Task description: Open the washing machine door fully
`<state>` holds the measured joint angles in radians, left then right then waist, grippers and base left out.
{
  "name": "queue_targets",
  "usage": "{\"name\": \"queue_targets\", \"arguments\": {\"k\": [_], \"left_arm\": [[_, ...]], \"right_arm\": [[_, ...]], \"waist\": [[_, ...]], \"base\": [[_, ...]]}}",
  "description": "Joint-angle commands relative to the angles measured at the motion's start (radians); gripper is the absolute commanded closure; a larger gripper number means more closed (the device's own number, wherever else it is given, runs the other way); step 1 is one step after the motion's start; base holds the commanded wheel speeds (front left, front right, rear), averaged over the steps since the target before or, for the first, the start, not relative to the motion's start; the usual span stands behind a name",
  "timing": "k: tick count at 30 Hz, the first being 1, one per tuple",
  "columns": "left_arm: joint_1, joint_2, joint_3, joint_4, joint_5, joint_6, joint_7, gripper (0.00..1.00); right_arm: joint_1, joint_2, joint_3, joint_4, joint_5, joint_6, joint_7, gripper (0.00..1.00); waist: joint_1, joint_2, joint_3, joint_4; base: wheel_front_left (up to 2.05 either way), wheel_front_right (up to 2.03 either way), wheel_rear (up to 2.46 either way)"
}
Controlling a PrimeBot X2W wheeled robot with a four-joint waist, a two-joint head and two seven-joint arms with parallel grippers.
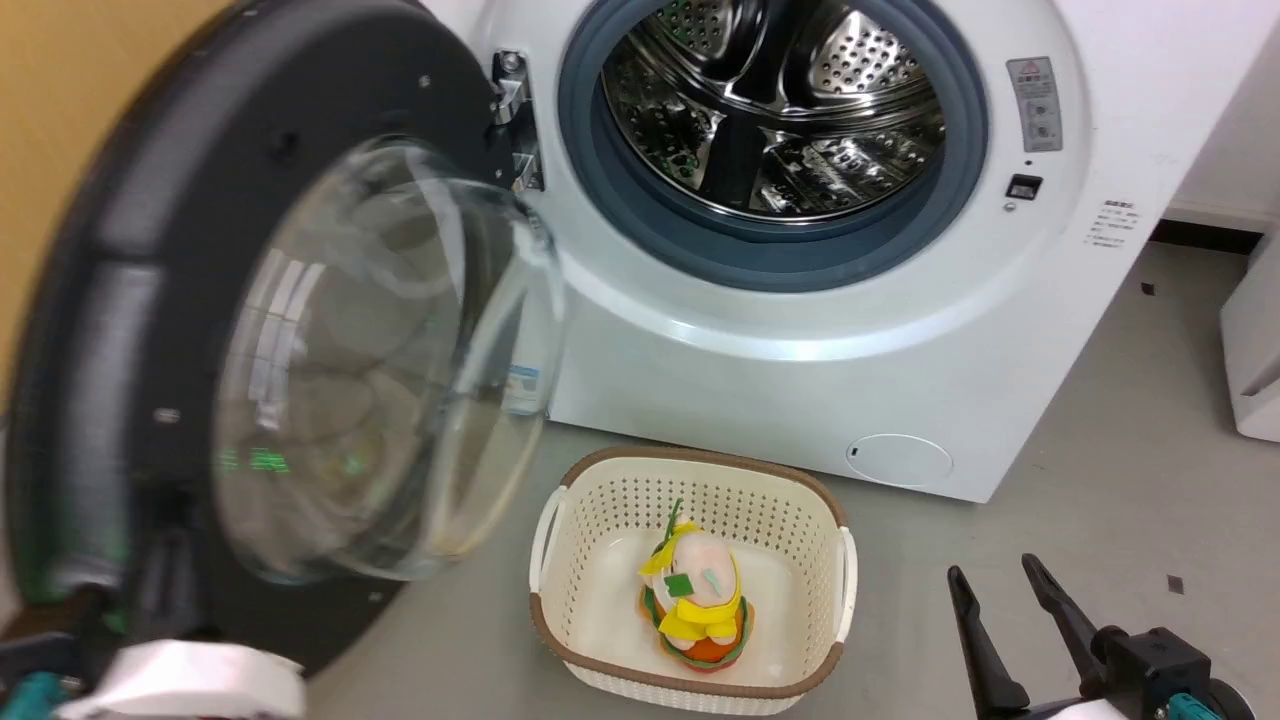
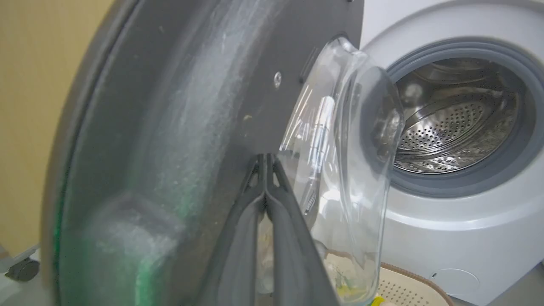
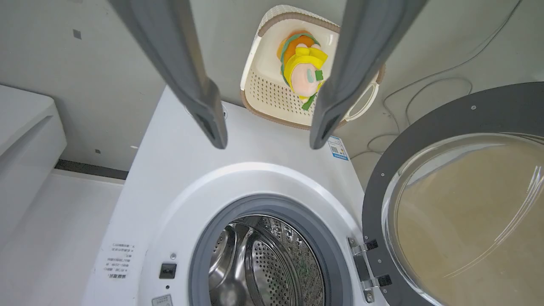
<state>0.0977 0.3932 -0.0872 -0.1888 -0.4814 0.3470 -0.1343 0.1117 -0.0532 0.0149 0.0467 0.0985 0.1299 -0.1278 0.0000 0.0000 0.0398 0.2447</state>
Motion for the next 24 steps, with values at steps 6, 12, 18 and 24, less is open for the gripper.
{"name": "queue_targets", "arguments": {"k": [6,12,18,24], "left_arm": [[-0.076,0.053,0.113,0.192,-0.064,-0.049,-0.07,1.0],[-0.135,0.082,0.163,0.327,-0.082,-0.08,-0.101,1.0],[-0.162,0.082,0.18,0.378,-0.078,-0.101,-0.117,1.0],[-0.095,0.008,0.2,0.284,-0.052,-0.087,-0.126,1.0]], "right_arm": [[-0.014,0.003,0.005,0.005,0.013,0.001,0.0,0.0],[-0.019,0.003,0.007,0.006,0.014,0.001,0.003,0.0],[-0.027,0.003,0.01,0.006,0.01,0.001,0.004,0.0],[-0.026,0.003,0.014,0.013,0.015,0.001,0.0,0.0]], "waist": [[0.0,0.0,0.0,-0.028],[0.0,0.0,0.012,-0.039],[0.0,0.0,0.018,-0.053],[0.0,0.0,0.016,-0.069]], "base": [[0.0,0.0,0.0],[0.0,0.0,0.0],[0.0,0.0,0.0],[0.0,0.0,0.0]]}}
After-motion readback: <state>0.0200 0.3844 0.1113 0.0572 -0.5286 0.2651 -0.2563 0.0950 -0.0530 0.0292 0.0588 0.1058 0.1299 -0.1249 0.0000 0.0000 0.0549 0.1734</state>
